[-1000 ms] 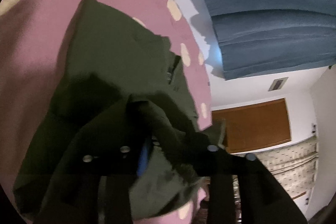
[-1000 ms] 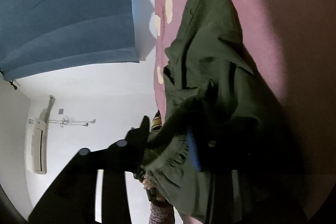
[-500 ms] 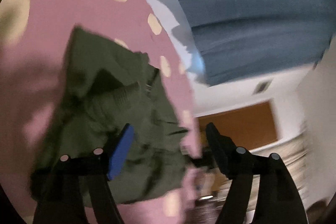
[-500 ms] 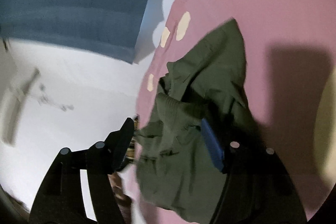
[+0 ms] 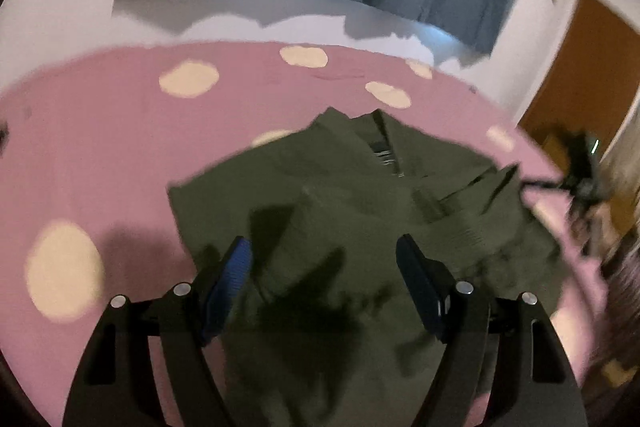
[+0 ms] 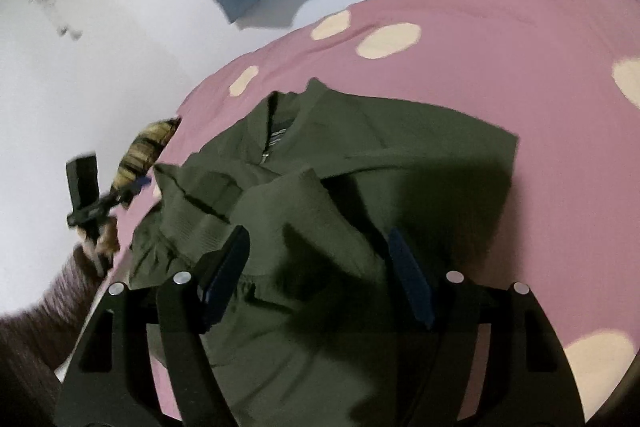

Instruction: Fold small clothes

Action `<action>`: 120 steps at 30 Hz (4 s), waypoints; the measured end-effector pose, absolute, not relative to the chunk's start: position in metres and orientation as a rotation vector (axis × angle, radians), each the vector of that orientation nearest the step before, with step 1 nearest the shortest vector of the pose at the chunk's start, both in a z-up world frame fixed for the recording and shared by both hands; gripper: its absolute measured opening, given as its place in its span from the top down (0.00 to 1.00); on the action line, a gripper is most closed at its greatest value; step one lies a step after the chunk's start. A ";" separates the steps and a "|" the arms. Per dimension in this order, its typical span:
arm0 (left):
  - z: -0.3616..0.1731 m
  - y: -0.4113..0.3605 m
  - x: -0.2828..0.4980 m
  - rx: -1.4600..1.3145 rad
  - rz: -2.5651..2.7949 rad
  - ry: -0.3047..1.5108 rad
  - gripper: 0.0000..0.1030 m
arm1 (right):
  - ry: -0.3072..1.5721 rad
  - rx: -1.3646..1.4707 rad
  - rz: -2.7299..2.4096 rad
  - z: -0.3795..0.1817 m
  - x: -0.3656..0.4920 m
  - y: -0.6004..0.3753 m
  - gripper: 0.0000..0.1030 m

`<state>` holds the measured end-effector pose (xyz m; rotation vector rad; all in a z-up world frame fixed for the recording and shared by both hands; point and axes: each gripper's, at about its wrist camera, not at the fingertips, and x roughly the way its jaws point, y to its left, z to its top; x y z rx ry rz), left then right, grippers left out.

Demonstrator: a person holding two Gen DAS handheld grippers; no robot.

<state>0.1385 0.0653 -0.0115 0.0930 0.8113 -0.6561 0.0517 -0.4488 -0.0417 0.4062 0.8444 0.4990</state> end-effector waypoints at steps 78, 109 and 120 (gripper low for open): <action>-0.063 -0.021 0.285 0.346 -0.227 0.856 0.92 | 0.914 0.492 0.227 -0.086 0.196 -0.453 0.91; -0.031 0.052 0.253 0.001 -0.281 0.946 0.28 | 0.790 0.695 0.204 -0.042 0.131 -0.490 0.40; -0.042 0.148 0.107 -0.271 -0.188 0.962 0.23 | 0.816 0.833 0.031 -0.067 -0.017 -0.534 0.31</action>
